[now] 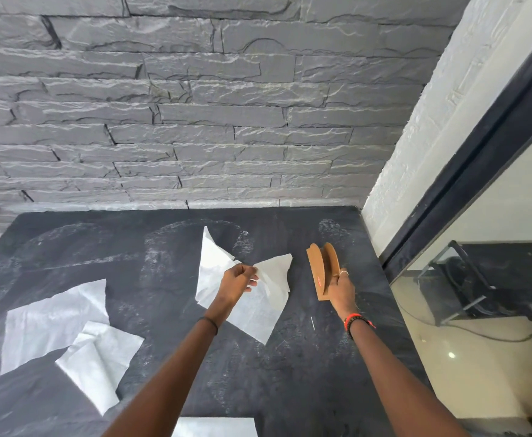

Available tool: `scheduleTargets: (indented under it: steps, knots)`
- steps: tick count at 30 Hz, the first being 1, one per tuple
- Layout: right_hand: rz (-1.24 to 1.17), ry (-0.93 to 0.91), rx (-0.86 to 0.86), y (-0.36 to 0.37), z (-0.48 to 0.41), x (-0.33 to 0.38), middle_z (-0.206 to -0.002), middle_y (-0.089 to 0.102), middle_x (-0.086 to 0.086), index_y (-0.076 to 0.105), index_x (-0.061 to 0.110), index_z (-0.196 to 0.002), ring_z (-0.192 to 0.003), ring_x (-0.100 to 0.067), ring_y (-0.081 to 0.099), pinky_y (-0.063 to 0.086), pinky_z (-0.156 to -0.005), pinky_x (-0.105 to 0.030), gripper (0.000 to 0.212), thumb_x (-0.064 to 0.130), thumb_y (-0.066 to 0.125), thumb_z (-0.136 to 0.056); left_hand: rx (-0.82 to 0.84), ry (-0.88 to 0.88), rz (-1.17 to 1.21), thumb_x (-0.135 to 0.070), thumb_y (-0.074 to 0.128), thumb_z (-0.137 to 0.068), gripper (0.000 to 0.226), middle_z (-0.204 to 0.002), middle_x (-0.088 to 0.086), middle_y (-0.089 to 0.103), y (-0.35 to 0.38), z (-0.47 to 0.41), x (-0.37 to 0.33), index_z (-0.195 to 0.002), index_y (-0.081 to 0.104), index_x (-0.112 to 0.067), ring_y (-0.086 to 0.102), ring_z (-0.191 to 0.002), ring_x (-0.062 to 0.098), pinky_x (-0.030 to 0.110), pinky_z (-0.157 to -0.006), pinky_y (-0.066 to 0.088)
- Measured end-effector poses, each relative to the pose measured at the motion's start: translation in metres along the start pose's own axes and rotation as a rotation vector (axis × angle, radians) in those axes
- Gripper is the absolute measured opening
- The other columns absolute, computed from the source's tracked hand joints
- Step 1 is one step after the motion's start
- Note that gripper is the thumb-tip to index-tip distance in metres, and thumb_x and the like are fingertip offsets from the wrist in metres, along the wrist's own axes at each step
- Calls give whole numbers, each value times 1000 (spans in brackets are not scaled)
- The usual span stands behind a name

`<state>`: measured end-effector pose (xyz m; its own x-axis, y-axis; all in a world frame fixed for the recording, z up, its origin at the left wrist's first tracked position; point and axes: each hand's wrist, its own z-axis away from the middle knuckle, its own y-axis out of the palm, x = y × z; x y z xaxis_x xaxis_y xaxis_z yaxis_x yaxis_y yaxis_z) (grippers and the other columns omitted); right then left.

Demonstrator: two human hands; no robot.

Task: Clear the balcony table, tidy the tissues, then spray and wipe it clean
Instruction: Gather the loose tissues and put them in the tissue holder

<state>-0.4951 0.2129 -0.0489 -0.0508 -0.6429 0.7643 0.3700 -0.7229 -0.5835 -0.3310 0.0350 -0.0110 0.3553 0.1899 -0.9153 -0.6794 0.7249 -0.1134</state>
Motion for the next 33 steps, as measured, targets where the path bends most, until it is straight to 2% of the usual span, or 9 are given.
scheduleTargets:
  steps: [5,7,10,13,16,21,26,31,33]
  knots:
    - [-19,-126,-114,-1,15,7,-138,38,-18,39,3,-138,-126,-31,41,34,-105,-38,52,1,50,-88,18,4,-27,-17,54,-96,15,-75,-1,63,-1,4,0,-84,61,-11,60,-66,9,17,-60,46]
    - [-57,-371,-210,-1,33,18,-137,41,-6,46,10,-134,-127,-21,39,33,-106,-30,50,-1,52,-85,28,10,-32,-16,54,-96,13,-76,-2,63,-1,6,1,-88,62,-8,60,-66,8,14,-58,46]
    - [55,-658,-107,17,52,29,-128,51,1,57,12,-123,-129,-12,37,32,-107,-23,40,5,63,-84,59,25,-44,-15,55,-95,12,-77,-2,63,-3,9,0,-92,62,-7,61,-68,8,12,-60,47]
    - [184,-591,99,40,62,33,-126,53,-1,53,13,-127,-120,-14,46,32,-101,-16,53,25,73,-80,86,27,-69,-16,57,-95,10,-77,-2,62,-4,13,-2,-90,61,-9,60,-70,8,14,-62,46]
    - [282,-593,111,53,63,35,-123,53,-5,53,12,-128,-117,-20,50,42,-98,-30,58,29,74,-77,97,38,-122,-15,55,-94,10,-77,-4,61,-8,17,-6,-88,61,-11,59,-72,7,16,-63,44]
    - [395,-633,76,63,57,39,-107,56,-7,62,9,-104,-105,-26,53,44,-87,-33,24,13,66,-81,117,42,-167,-17,56,-95,13,-80,-5,62,-26,25,-8,-83,61,-15,58,-73,7,16,-62,43]
    - [273,-582,167,62,54,45,-102,61,1,63,12,-90,-99,-19,57,46,-84,-30,7,12,64,-83,76,22,-174,-14,62,-91,10,-82,0,60,-54,36,0,-81,60,-12,54,-73,7,4,-55,39]
    - [98,-480,411,51,71,57,-83,63,7,55,17,-85,-78,-7,57,40,-65,-21,3,15,58,-84,47,-10,-131,-24,65,-83,12,-93,2,60,-82,48,15,-79,61,-14,53,-87,14,17,-69,39]
    - [9,-462,491,47,81,59,-73,62,5,57,14,-85,-69,-6,55,37,-58,-15,4,10,58,-85,31,-39,-94,-34,59,-70,26,-92,3,59,-89,56,22,-84,62,-12,53,-85,16,19,-70,39]
